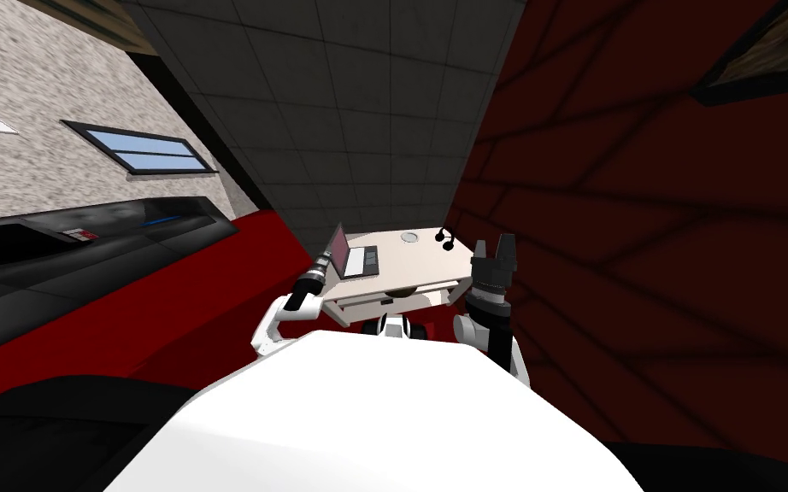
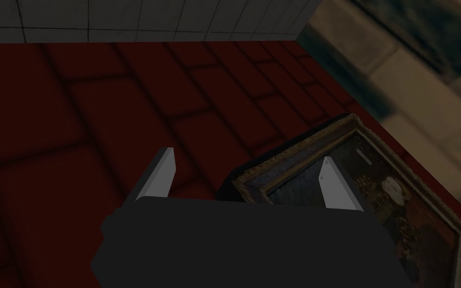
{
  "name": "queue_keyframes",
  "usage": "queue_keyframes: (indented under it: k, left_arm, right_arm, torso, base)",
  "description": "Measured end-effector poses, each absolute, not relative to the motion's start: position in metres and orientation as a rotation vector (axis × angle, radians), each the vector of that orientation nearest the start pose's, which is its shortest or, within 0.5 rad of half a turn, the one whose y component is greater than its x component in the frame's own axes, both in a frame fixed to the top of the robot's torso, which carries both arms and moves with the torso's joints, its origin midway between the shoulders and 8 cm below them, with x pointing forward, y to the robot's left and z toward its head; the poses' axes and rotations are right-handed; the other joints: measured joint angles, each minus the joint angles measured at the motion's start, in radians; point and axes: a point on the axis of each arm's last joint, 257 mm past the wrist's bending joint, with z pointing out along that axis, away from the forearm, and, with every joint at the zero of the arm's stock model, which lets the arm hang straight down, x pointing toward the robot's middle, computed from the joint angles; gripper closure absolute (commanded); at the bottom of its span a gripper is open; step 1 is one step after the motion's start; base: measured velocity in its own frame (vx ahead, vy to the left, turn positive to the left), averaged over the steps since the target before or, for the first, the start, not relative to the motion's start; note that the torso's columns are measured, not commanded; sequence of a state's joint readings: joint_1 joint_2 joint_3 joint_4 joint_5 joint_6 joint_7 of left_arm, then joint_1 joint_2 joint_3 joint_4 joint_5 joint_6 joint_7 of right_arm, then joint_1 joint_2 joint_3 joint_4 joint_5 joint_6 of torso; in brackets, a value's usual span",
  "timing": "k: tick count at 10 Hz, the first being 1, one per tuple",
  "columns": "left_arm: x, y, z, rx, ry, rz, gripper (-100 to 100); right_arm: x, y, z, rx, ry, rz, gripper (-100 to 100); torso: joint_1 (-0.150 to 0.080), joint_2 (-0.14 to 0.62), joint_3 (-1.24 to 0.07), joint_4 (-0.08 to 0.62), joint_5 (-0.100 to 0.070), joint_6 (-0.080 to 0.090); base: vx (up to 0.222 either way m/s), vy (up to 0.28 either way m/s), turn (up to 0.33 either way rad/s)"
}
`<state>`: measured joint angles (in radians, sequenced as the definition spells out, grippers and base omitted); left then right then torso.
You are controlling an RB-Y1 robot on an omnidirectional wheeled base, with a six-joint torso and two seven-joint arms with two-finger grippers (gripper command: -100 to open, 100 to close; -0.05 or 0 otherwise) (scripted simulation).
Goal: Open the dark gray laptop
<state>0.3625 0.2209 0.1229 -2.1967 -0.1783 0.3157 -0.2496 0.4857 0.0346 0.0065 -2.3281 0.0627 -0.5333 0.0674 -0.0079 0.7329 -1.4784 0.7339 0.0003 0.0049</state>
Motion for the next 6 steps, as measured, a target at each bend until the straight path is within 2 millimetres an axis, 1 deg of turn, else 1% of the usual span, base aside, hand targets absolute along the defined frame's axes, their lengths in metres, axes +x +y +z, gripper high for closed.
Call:
queue_keyframes:
  k: [3, 4, 6]
  left_arm:
    - [0.428, 0.378, -0.138, -0.723, 1.403, -0.389, 100]
    - [0.426, 0.381, -0.139, -0.686, 1.421, -0.344, 100]
    - [0.427, 0.383, -0.142, -0.666, 1.433, -0.318, 100]
  right_arm:
    - [0.329, -0.268, 0.056, 0.545, 0.569, 1.229, 0]
    - [0.329, -0.268, 0.056, 0.545, 0.569, 1.229, 0]
    - [0.329, -0.268, 0.056, 0.545, 0.569, 1.228, 0]
  torso:
    - [0.004, -0.001, -0.001, 0.0, 0.002, 0.001]
    - [0.004, -0.001, -0.001, 0.0, 0.001, 0.0]
    - [0.013, 0.005, 0.003, 0.004, 0.002, -0.004]
  base:
    - [0.032, -0.15, -0.024]
    - [0.016, -0.074, 0.006]
    - [0.005, -0.061, -0.009]
